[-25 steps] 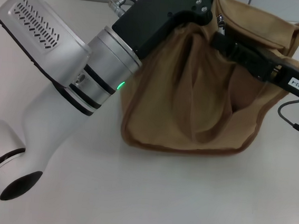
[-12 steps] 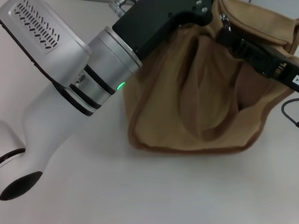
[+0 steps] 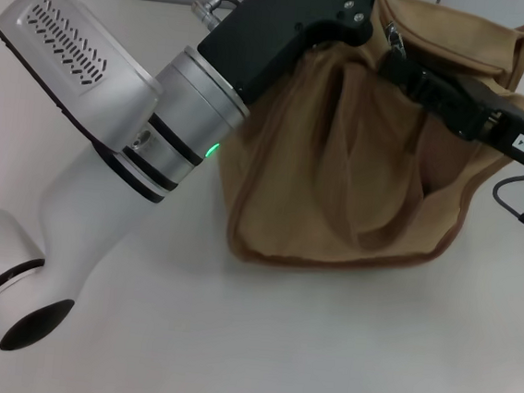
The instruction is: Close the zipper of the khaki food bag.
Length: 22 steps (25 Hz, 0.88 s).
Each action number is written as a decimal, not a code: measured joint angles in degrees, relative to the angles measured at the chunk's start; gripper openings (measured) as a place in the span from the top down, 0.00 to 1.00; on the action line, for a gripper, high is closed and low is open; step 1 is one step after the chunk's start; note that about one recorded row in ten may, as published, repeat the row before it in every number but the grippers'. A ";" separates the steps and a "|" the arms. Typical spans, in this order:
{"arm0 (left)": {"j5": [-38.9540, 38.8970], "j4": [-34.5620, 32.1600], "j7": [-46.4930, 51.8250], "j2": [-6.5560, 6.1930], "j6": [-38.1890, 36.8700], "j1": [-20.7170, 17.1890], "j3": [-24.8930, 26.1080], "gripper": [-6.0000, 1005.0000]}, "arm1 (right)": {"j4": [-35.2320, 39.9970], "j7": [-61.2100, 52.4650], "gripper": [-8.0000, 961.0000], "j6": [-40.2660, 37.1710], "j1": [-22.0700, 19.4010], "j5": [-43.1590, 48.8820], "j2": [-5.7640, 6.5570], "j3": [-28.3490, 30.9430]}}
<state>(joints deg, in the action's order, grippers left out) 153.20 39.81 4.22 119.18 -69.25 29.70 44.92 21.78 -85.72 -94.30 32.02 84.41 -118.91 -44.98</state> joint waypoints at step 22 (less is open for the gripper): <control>0.00 0.02 0.00 0.00 -0.02 -0.17 -0.01 0.89 | -0.35 -0.26 0.76 -0.70 -0.41 -0.01 0.00 2.34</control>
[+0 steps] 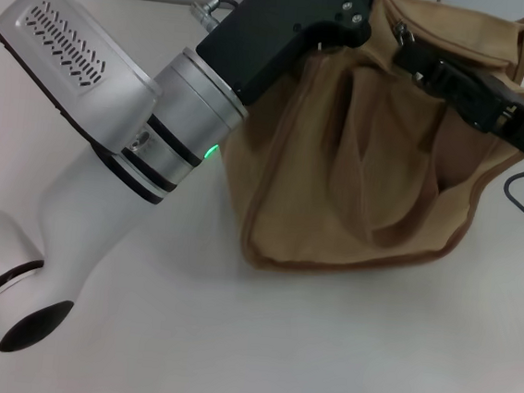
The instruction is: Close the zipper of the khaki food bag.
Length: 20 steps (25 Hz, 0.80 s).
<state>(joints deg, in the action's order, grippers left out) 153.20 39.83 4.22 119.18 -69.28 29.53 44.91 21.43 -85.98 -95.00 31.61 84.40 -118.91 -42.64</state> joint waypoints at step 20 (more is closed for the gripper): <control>0.00 0.13 0.00 0.00 -0.04 -0.14 0.00 0.89 | -0.52 0.25 0.84 -0.05 -0.59 0.04 0.07 1.13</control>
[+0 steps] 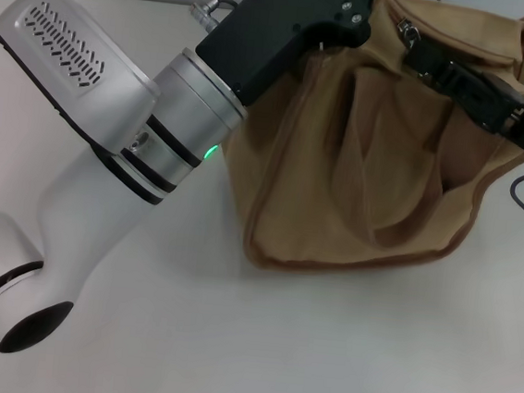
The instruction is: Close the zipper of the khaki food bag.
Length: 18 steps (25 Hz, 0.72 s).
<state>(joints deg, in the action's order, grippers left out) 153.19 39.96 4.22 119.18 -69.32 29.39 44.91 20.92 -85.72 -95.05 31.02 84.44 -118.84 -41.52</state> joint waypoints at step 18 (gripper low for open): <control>0.00 0.11 0.00 0.00 -0.07 -0.36 0.00 0.89 | 0.09 -0.26 0.86 -0.74 0.06 0.03 0.06 0.92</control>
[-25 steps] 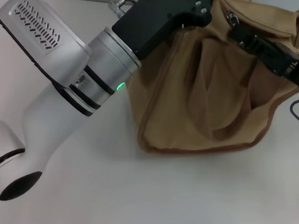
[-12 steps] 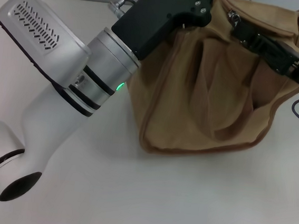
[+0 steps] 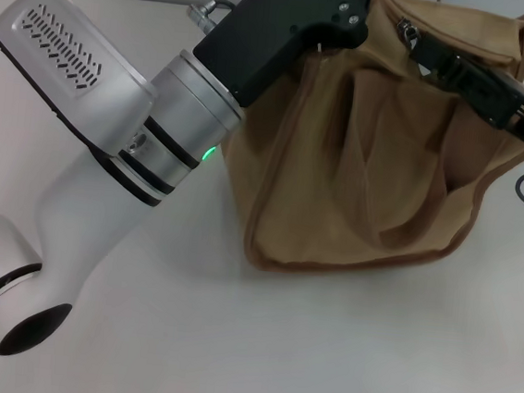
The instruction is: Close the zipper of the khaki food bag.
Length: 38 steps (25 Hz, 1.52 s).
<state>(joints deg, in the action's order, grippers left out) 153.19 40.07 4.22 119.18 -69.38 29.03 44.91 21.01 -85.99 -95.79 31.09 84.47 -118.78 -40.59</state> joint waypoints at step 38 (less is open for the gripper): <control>-0.38 -0.50 0.04 0.00 0.04 -0.66 0.49 0.88 | 0.35 -1.64 1.00 -0.88 -4.54 0.12 2.54 1.59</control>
<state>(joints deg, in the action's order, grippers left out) 152.81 39.56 4.25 119.18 -69.34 28.37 45.40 21.36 -87.63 -96.68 26.55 84.59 -116.24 -39.00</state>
